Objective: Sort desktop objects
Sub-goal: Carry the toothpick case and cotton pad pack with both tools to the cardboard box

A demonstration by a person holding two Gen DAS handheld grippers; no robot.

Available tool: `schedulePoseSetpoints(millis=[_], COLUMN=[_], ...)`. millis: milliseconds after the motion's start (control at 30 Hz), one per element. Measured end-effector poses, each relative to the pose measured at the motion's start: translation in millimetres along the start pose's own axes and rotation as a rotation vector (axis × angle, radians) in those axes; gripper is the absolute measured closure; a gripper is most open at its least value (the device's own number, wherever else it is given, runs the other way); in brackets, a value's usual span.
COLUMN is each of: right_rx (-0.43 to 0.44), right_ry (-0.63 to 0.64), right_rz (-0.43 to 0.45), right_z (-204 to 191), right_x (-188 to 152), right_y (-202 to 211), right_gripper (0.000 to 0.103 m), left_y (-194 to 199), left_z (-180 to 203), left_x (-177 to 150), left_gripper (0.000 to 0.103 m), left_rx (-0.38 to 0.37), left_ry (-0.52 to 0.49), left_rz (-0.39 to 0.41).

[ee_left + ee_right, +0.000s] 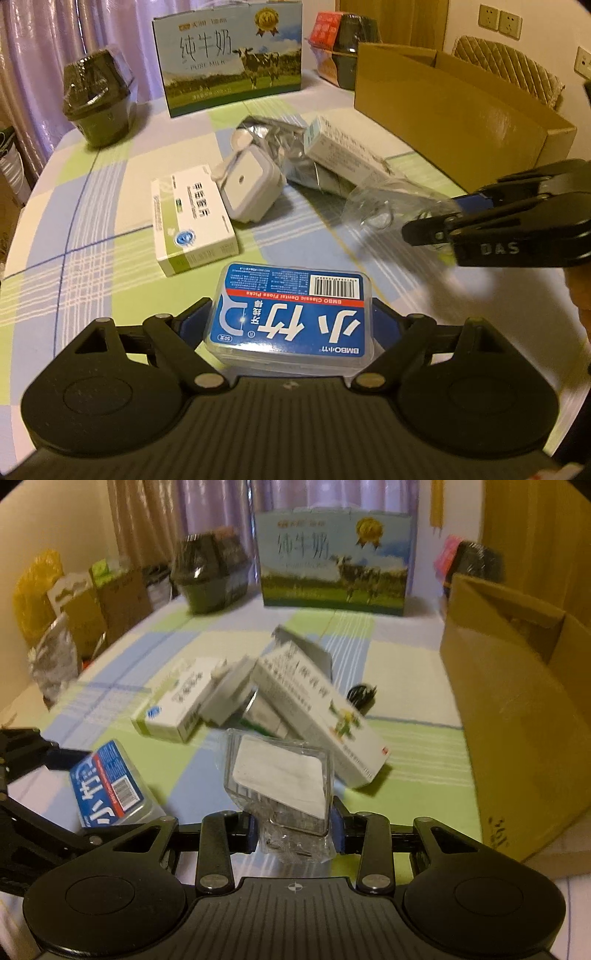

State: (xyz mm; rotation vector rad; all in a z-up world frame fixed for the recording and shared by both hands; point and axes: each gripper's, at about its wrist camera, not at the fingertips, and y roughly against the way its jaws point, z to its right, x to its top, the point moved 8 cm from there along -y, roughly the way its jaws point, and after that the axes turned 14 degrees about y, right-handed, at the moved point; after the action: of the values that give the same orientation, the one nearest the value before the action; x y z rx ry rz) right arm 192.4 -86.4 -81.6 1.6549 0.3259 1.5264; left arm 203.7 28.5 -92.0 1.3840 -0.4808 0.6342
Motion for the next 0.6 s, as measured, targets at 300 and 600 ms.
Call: schedulePoseSetpoints(millis=[300,600], right_rx=[-0.072,-0.153], right_ry=[-0.015,-0.049], right_rz=[0.135,0.222], right_z=[13.0,38.5], right_x=[20.3,20.1], right_y=[48.6,87.8], right_gripper=[0.069,0.069], left_y=[25.7,47.7], left_z=[24.5,65.9], left_x=[27.8,50.7], left_gripper=[0.018,0.018], left_rx=[-0.019,-0.063], left_ry=[0.017,-0.015], left_rz=[0.063,0.125])
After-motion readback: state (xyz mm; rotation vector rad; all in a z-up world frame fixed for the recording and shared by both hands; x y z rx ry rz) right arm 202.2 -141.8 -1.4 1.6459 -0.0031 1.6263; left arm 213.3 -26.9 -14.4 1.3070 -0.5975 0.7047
